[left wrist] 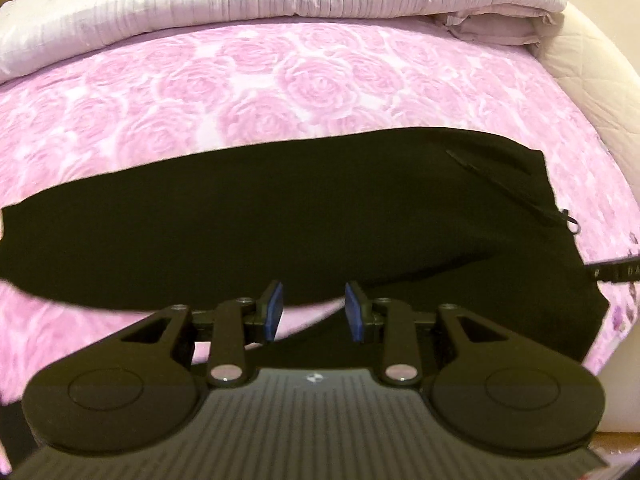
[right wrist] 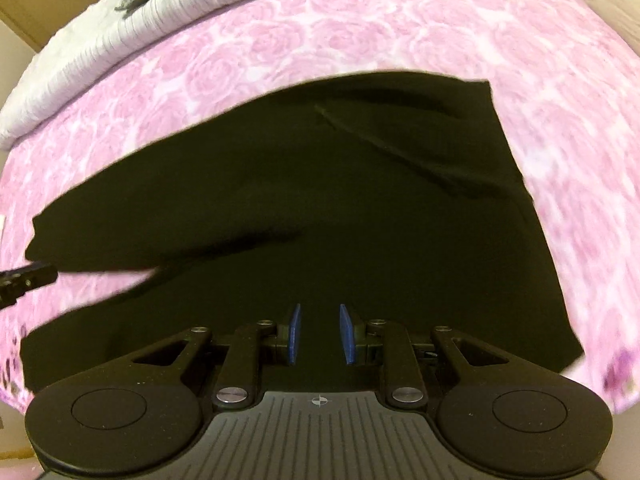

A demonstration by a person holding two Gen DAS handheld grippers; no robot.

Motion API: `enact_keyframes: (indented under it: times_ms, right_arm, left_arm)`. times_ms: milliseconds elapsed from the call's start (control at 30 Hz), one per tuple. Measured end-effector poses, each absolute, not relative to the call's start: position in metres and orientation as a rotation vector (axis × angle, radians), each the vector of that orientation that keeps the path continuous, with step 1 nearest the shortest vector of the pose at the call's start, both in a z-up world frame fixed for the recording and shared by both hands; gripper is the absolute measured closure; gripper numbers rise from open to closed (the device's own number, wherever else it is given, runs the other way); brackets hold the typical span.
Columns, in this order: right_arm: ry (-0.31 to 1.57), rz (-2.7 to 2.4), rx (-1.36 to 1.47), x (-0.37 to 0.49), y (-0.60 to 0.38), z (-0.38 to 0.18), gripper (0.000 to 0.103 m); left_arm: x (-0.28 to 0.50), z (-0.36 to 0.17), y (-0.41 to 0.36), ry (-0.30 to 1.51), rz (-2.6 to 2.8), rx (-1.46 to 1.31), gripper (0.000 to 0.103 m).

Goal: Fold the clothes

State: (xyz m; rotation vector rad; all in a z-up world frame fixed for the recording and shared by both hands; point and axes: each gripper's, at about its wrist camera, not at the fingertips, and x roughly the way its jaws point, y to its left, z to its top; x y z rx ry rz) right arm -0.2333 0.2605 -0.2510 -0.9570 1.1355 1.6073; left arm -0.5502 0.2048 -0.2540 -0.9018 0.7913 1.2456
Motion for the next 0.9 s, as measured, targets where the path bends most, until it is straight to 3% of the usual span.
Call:
enact_keyframes:
  times_ms: [333,567,800,833,867,900]
  right_arm:
    - [0.999,1.771,-0.965,-0.252,0.358,-0.307,0.081]
    - [0.948,1.921,-0.975,-0.256,0.415,-0.319,0.081]
    - [0.762,2.005,-1.092,-0.255,0.448,-0.323,0.082]
    - [0.757,2.012,-1.063,-0.252,0.452,-0.323,0.089]
    - [0.763,2.016,-1.046,-0.251,0.457,-0.324,0.103]
    - [0.773,2.015,-1.038,-0.250,0.459,-0.325,0.103]
  left_arm:
    - [-0.556,-0.320,0.281,0.786,1.242,-0.888,0.073]
    - [-0.556,-0.330,0.332,0.792,1.210,-0.796,0.073]
    - [-0.562,-0.337,0.377,0.862,1.191,-0.705,0.073]
    - [-0.563,-0.338,0.380,0.856,1.190,-0.712,0.073]
    - [-0.564,-0.339,0.382,0.850,1.189,-0.719,0.073]
    - [-0.564,-0.340,0.384,0.848,1.188,-0.724,0.073]
